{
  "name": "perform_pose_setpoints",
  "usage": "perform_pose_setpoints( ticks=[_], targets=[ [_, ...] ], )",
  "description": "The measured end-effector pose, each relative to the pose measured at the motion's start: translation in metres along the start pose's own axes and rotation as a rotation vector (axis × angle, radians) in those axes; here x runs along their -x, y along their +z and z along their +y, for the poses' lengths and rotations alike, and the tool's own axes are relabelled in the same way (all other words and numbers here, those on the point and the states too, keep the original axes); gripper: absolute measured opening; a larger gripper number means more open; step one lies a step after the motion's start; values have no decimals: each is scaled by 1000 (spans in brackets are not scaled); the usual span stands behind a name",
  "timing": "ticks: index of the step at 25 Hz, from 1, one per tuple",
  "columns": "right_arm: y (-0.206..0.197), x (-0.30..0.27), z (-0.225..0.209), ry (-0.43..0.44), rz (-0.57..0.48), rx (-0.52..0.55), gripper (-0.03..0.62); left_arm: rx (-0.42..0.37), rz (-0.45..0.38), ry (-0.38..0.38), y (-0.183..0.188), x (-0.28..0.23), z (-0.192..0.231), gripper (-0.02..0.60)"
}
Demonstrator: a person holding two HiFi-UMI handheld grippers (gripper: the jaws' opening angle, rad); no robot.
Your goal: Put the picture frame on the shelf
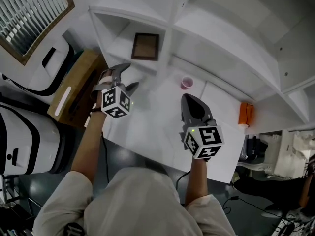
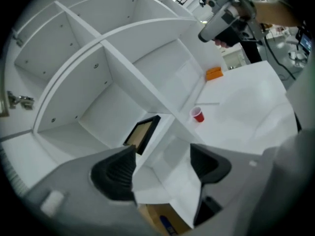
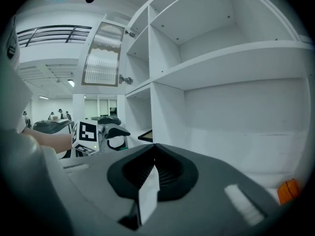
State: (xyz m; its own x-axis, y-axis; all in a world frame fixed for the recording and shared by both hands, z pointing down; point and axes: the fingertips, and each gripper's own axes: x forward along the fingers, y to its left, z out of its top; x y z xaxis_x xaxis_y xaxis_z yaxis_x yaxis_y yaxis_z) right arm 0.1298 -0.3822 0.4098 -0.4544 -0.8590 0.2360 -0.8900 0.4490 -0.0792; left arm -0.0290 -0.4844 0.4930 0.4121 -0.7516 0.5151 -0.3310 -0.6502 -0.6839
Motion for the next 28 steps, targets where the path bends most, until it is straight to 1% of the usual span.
perform_pose_setpoints(
  ticks=[3,6,9,12,15,16,17,18,21,23,28],
  targets=[
    [0,7,4,-3,0,8,6,22,11,-17,-6,15,-11,331],
    [0,13,11,-3,3,22,6,43,6,-9,-11,30,-17,282],
    [1,20,19,-4,1,37,6,89,-21,17,-8,47,-20,232],
    [2,26,29,2,5,58,6,111,-43,41,-1,63,-23,209],
    [4,32,41,14,10,82,7,161,-80,42,3,81,-27,167],
    [5,35,44,14,10,87,6,183,-93,36,4,87,-28,140],
    [5,38,47,13,9,89,6,203,-104,30,4,94,-30,89],
    [6,41,51,12,6,90,6,218,-113,29,3,101,-31,55],
    [8,50,63,15,1,103,6,235,-125,53,1,120,-32,38],
    [10,56,74,21,-1,117,7,241,-135,68,0,132,-34,6],
    [12,77,104,25,-13,139,6,252,-167,79,5,168,-46,3]
  ],
)
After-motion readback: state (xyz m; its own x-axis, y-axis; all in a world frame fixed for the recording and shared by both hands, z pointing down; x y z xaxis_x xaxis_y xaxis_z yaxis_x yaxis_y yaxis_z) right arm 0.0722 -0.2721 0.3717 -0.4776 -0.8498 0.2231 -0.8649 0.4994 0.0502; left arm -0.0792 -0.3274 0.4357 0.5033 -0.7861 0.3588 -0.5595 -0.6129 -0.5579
